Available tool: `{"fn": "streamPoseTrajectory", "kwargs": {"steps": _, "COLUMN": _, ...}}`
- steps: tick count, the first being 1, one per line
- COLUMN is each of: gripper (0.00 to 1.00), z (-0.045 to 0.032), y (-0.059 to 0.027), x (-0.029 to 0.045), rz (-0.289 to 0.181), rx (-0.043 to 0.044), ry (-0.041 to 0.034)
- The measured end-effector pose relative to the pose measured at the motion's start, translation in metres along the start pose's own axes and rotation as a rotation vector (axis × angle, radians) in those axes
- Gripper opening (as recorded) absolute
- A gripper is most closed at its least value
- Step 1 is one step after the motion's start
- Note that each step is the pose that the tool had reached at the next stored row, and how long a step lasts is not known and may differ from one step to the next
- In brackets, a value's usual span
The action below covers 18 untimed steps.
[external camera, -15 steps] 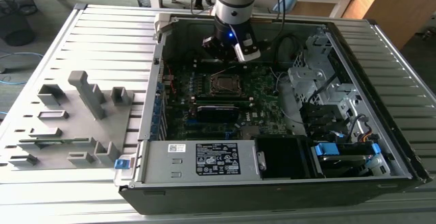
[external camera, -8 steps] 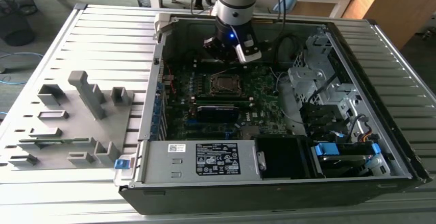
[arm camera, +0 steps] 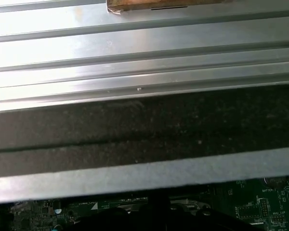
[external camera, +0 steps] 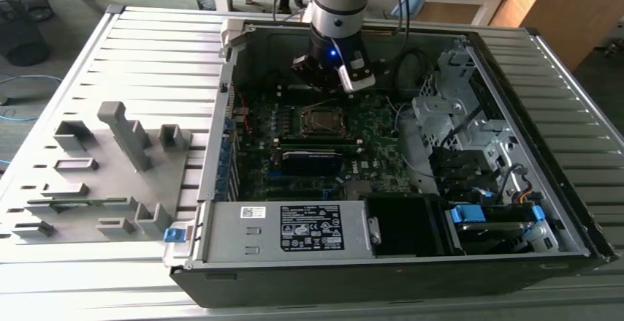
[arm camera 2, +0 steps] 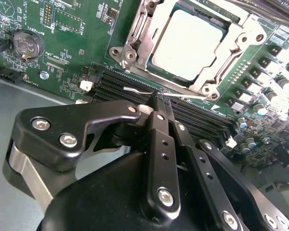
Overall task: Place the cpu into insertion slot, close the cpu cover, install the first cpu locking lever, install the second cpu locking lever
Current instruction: 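Install the first cpu locking lever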
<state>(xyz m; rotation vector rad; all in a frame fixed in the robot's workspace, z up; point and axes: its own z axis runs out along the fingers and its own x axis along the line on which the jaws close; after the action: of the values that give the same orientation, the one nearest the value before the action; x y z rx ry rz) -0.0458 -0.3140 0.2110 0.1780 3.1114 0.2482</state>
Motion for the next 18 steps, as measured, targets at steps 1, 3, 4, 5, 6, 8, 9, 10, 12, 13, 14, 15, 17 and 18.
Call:
{"fn": "streamPoseTrajectory", "kwargs": {"steps": 1, "gripper": 0.11, "z": 0.0007, "y": -0.0001, "x": -0.0002, "rz": 0.0, "rx": 0.0, "ry": 0.0}}
{"fn": "streamPoseTrajectory", "kwargs": {"steps": 3, "gripper": 0.11, "z": 0.0021, "y": -0.0003, "x": -0.0007, "rz": 0.0, "rx": 0.0, "ry": 0.0}}
{"fn": "streamPoseTrajectory", "kwargs": {"steps": 4, "gripper": 0.11, "z": 0.0028, "y": -0.0003, "x": -0.001, "rz": 0.0, "rx": 0.0, "ry": 0.0}}
{"fn": "streamPoseTrajectory", "kwargs": {"steps": 5, "gripper": 0.11, "z": 0.0035, "y": -0.0004, "x": -0.0013, "rz": 0.0, "rx": 0.0, "ry": 0.0}}
{"fn": "streamPoseTrajectory", "kwargs": {"steps": 6, "gripper": 0.11, "z": 0.0041, "y": -0.0005, "x": -0.0015, "rz": 0.0, "rx": 0.0, "ry": 0.0}}
{"fn": "streamPoseTrajectory", "kwargs": {"steps": 8, "gripper": 0.11, "z": 0.0053, "y": -0.0006, "x": -0.0018, "rz": 0.0, "rx": 0.0, "ry": 0.0}}
{"fn": "streamPoseTrajectory", "kwargs": {"steps": 9, "gripper": 0.11, "z": 0.006, "y": -0.0007, "x": -0.002, "rz": 0.0, "rx": 0.0001, "ry": -0.0001}}
{"fn": "streamPoseTrajectory", "kwargs": {"steps": 10, "gripper": 0.11, "z": 0.0066, "y": -0.0008, "x": -0.0021, "rz": 0.0, "rx": 0.0002, "ry": 0.0}}
{"fn": "streamPoseTrajectory", "kwargs": {"steps": 12, "gripper": 0.11, "z": 0.0076, "y": -0.0009, "x": -0.0022, "rz": 0.0, "rx": 0.0005, "ry": -0.0001}}
{"fn": "streamPoseTrajectory", "kwargs": {"steps": 13, "gripper": 0.11, "z": 0.0081, "y": -0.001, "x": -0.0022, "rz": 0.0, "rx": 0.0007, "ry": -0.0001}}
{"fn": "streamPoseTrajectory", "kwargs": {"steps": 14, "gripper": 0.11, "z": 0.0086, "y": -0.0011, "x": -0.0023, "rz": 0.0, "rx": 0.0008, "ry": -0.0001}}
{"fn": "streamPoseTrajectory", "kwargs": {"steps": 15, "gripper": 0.11, "z": 0.0091, "y": -0.0012, "x": -0.0024, "rz": 0.0, "rx": 0.001, "ry": -0.0001}}
{"fn": "streamPoseTrajectory", "kwargs": {"steps": 17, "gripper": 0.11, "z": 0.0099, "y": -0.0013, "x": -0.0026, "rz": 0.0, "rx": 0.0013, "ry": -0.0001}}
{"fn": "streamPoseTrajectory", "kwargs": {"steps": 18, "gripper": 0.11, "z": 0.0102, "y": -0.0013, "x": -0.0027, "rz": 0.0, "rx": 0.0015, "ry": -0.0001}}
